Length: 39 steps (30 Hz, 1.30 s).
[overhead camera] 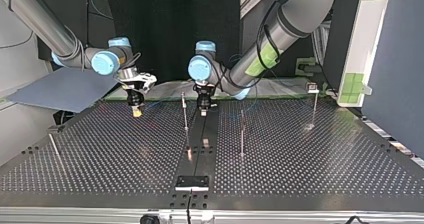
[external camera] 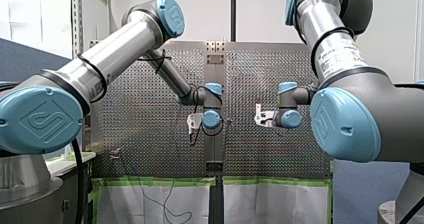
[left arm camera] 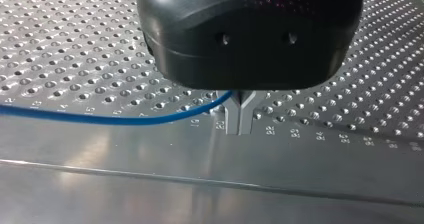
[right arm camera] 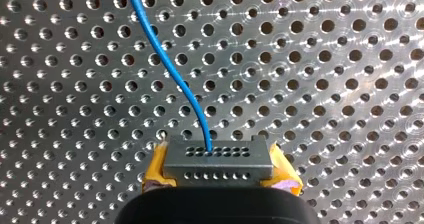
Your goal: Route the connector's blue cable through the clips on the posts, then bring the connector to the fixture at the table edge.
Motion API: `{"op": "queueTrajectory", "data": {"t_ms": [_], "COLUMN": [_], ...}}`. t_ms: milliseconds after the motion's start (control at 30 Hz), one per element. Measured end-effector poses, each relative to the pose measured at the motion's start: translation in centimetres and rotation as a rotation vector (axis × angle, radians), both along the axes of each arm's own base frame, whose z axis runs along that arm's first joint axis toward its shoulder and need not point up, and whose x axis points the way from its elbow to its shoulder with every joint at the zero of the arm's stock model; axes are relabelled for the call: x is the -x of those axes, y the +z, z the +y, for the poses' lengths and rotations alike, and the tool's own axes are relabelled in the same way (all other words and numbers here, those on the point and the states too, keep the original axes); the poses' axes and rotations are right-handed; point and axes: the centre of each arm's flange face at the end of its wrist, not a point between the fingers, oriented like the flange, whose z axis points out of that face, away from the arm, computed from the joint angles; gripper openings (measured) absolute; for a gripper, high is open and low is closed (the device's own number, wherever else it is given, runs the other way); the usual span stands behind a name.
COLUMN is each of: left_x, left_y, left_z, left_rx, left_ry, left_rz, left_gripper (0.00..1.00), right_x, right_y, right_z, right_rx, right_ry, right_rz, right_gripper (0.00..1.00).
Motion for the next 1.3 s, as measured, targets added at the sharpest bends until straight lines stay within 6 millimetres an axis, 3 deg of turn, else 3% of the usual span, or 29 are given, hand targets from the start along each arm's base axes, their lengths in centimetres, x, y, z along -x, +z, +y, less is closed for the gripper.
{"op": "queueTrajectory", "data": {"t_ms": [400,600,1033,1300], "left_x": [-0.8,-1.2,-1.8,-2.8], "left_y": [0.1,0.5,1.2,0.3], "left_z": [-0.2,-0.4,-0.5,0.1], "left_rx": [0.006,0.010,0.014,0.000], "left_ry": [-0.010,-0.010,-0.013,0.004], "left_rz": [-0.007,-0.015,-0.020,0.000], "left_gripper": [0.00,0.00,0.00,0.00], "right_x": [0.0,-0.7,-2.1,-3.1], "right_y": [0.2,-0.7,-0.2,-0.7], "right_z": [-0.8,-1.0,-2.4,-3.2], "right_rx": [0.009,-0.002,0.005,-0.002], "right_ry": [-0.003,0.006,0.026,0.036], "right_rz": [-0.007,0.003,-0.004,-0.002], "right_gripper": [0.00,0.00,0.00,0.00]}}
